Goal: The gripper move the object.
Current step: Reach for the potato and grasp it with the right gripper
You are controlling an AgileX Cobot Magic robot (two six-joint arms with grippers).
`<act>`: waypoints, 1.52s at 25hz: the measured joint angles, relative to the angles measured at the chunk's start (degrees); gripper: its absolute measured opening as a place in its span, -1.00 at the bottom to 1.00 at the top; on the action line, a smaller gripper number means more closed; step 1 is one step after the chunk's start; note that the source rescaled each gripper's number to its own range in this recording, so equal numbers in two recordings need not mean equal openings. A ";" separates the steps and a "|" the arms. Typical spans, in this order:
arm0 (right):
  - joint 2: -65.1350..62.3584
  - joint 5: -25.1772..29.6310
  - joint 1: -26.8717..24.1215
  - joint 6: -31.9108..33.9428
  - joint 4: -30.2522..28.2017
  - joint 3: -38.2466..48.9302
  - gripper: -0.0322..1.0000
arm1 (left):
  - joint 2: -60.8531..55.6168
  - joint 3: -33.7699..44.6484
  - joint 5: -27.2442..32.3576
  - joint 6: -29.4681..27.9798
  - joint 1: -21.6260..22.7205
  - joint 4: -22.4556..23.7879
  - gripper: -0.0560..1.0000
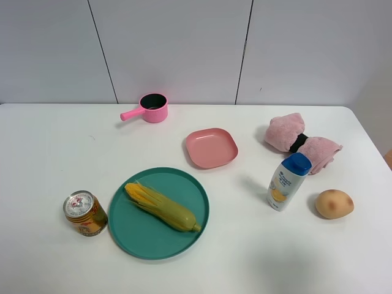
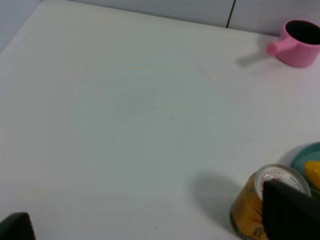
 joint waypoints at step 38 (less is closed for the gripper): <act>54.71 3.90 0.00 3.11 -13.15 -23.24 0.57 | 0.00 0.00 0.00 -0.04 0.00 0.00 1.00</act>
